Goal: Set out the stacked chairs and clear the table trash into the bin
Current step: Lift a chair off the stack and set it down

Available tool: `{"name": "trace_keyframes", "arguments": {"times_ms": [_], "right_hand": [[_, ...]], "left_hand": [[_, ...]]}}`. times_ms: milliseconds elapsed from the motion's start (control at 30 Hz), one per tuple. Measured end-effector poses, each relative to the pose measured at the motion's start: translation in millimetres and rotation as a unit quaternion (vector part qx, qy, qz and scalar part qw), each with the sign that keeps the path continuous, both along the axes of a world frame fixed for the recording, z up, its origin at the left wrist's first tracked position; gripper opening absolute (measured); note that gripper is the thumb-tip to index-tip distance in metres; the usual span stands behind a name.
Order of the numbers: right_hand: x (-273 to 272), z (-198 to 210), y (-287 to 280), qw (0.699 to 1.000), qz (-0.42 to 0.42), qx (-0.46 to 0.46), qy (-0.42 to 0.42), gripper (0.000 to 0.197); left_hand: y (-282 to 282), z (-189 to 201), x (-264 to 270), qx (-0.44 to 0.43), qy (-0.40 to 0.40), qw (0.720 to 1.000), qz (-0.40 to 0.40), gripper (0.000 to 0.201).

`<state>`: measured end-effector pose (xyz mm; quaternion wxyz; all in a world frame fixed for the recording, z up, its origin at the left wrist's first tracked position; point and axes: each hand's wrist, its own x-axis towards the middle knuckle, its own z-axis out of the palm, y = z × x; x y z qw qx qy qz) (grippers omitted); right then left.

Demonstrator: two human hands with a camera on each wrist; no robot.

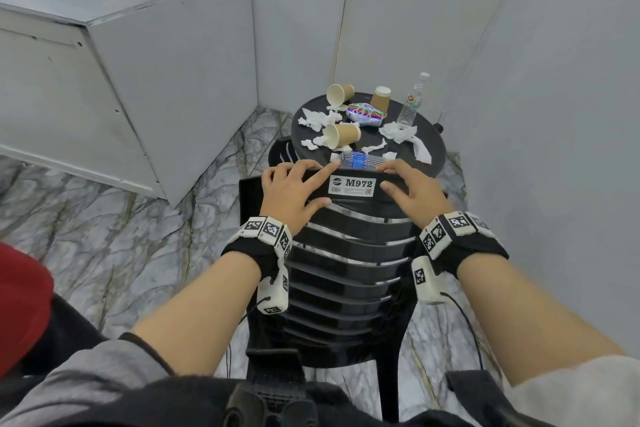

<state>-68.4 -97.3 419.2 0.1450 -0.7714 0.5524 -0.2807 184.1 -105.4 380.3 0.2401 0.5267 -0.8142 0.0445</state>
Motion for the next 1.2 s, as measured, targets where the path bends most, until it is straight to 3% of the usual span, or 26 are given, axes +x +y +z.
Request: {"name": "trace_keyframes", "arguments": {"times_ms": [133,300,867,1200], "right_hand": [[-5.4,-7.3,-1.8,0.984,0.021,0.011,0.174,0.076],[-10.4,-15.0,4.2,0.967,-0.021,-0.018,0.254,0.091],[-11.3,-10.5,28.0,0.970,-0.042,0.000,0.240,0.087],[-48.2,-13.8,-32.9,0.980,-0.028,0.032,0.195,0.085]], "left_hand": [[1.9,-5.4,0.2,-0.038,-0.029,0.999,0.017,0.070],[4.3,-8.7,3.9,-0.050,-0.029,0.998,0.009,0.069],[4.2,-6.5,12.9,-0.120,-0.073,0.989,-0.040,0.063],[-59.2,-7.1,-22.7,-0.092,-0.075,0.992,-0.043,0.062]]}}
